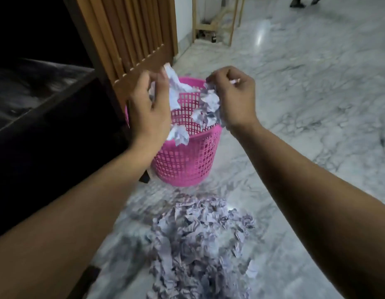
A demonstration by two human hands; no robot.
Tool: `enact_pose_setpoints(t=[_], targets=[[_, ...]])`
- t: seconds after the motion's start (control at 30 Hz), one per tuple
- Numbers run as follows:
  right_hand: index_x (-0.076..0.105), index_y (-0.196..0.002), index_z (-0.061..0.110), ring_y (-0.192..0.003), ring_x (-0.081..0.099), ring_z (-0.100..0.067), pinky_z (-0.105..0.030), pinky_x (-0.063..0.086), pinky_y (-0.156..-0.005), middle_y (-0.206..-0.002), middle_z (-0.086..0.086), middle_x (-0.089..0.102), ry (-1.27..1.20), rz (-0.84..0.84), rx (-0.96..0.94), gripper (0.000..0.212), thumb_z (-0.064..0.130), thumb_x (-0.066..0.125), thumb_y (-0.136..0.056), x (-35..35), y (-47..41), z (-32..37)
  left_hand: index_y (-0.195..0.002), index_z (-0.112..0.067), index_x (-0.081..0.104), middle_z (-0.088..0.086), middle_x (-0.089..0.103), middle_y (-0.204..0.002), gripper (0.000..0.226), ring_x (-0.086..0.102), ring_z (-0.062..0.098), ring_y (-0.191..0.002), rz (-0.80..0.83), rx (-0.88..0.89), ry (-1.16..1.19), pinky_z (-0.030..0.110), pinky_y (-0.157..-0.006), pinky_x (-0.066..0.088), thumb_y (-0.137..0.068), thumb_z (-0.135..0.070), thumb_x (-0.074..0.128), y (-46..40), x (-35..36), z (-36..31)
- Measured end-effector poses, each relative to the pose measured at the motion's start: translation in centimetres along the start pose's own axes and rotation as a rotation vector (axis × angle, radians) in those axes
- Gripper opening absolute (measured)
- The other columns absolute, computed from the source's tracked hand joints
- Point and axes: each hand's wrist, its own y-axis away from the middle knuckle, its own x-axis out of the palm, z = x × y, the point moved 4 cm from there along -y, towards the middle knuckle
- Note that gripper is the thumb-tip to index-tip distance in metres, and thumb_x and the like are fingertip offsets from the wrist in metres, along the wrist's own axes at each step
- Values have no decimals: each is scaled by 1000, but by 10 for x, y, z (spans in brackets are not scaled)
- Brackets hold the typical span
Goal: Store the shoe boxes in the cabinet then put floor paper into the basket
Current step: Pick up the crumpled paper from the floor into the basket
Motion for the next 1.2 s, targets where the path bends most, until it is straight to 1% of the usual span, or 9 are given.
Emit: enact_pose_setpoints(t=[0.2, 0.3, 0.4, 0.57, 0.7, 0.87, 0.93, 1.03, 1.2], targets=[[72, -105, 10, -103, 69, -25, -34, 51, -87, -106, -8, 74, 386, 178, 121, 30, 33, 53, -105, 58, -51, -17, -87, -16, 50, -9, 60, -77, 25, 57, 3, -73, -157, -217, 3, 29, -70, 44, -102, -36, 53, -60, 29, 45], [61, -133, -3, -128, 58, -36, -35, 44, -103, -136, -23, 63, 525, 381, 213, 50, 32, 36, -107, 68, -49, -25, -105, -10, 62, 8, 71, -106, 37, 66, 25, -95, 88, -501, -233, 29, -71, 44, -94, -44, 59, -64, 42, 91], [64, -131, 1, -124, 61, -36, -35, 47, -101, -132, -21, 66, 590, 448, 257, 42, 22, 39, -105, 60, -43, -27, -111, -10, 63, 8, 68, -103, 32, 63, 26, -86, 543, -658, -485, 29, -65, 41, -96, -38, 61, -47, 51, 104], [73, -117, 7, -105, 70, -28, -40, 55, -94, -116, -12, 75, 527, 272, 133, 33, 27, 51, -103, 28, -32, -25, -119, -22, 62, 0, 69, -111, 26, 67, 22, -87, 531, -443, -579, 38, -78, 58, -98, -36, 56, -26, 44, 83], [74, -104, 16, -92, 70, -11, -33, 57, -85, -100, 2, 76, 397, -4, -20, 24, 27, 54, -99, -19, -2, -30, -101, -23, 66, -8, 63, -108, 11, 56, 19, -106, 390, 69, -426, 38, -86, 50, -96, -27, 57, 14, 30, 40], [69, -99, 29, -90, 66, -8, -37, 58, -77, -96, 10, 70, 452, -62, 14, 15, 22, 56, -98, -82, 96, -89, -105, -18, 67, -6, 58, -104, 15, 50, 19, -101, 719, 288, -319, 40, -87, 44, -97, -27, 58, 149, -2, 41], [69, -101, 32, -93, 66, -11, -39, 57, -77, -97, 14, 69, 538, 57, 89, 13, 23, 59, -99, -101, 152, -121, -138, -27, 52, -2, 47, -139, 49, 42, 27, -129, 988, 147, -511, 49, -105, 41, -98, -55, 49, 209, -18, 75], [64, -110, 38, -100, 64, -16, -36, 54, -79, -100, 16, 65, 728, 224, 167, 16, 48, 58, -98, -119, 246, -152, -154, -41, -24, -1, -35, -162, 121, -34, 35, -148, 1406, -53, -849, 61, -120, -6, -66, -102, 32, 279, -56, 125], [47, -148, 37, -130, 52, -25, -47, 52, -95, -141, 1, 53, 1098, 616, 261, 90, 92, 44, -77, -127, 384, -167, -148, -43, -34, -4, -48, -154, 130, -41, 32, -144, 1531, -155, -856, 62, -121, -8, -58, -106, 36, 336, -101, 140]])
